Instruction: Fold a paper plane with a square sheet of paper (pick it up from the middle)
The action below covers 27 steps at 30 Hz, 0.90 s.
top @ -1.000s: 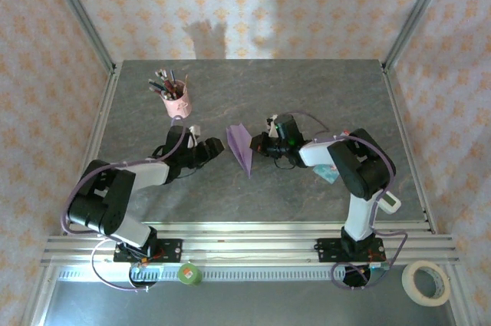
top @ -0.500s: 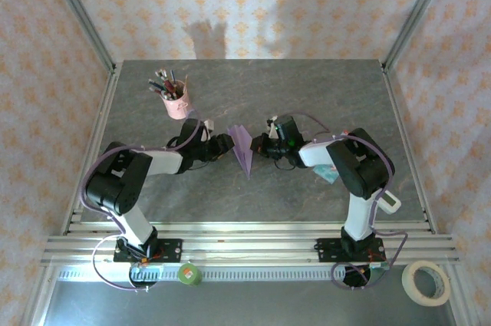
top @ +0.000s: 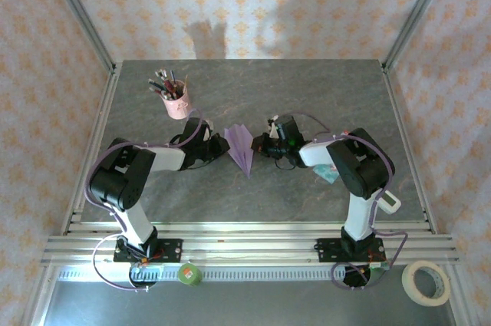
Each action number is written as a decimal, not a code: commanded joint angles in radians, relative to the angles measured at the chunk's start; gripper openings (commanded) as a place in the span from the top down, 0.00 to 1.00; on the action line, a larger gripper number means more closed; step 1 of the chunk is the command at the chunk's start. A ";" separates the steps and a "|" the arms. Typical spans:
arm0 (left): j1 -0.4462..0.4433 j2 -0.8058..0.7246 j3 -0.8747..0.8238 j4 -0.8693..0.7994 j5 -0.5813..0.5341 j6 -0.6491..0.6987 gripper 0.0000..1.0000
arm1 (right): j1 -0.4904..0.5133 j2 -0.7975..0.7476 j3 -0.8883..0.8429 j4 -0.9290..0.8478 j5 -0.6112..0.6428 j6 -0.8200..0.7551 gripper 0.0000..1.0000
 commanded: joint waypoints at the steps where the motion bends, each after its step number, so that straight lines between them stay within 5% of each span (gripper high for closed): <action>1: 0.000 -0.032 -0.016 -0.016 -0.047 0.014 0.91 | -0.007 -0.012 -0.002 -0.002 0.041 -0.016 0.97; 27: 0.020 -0.064 -0.083 0.055 -0.026 -0.010 1.00 | -0.011 -0.011 -0.006 -0.030 0.097 -0.009 0.97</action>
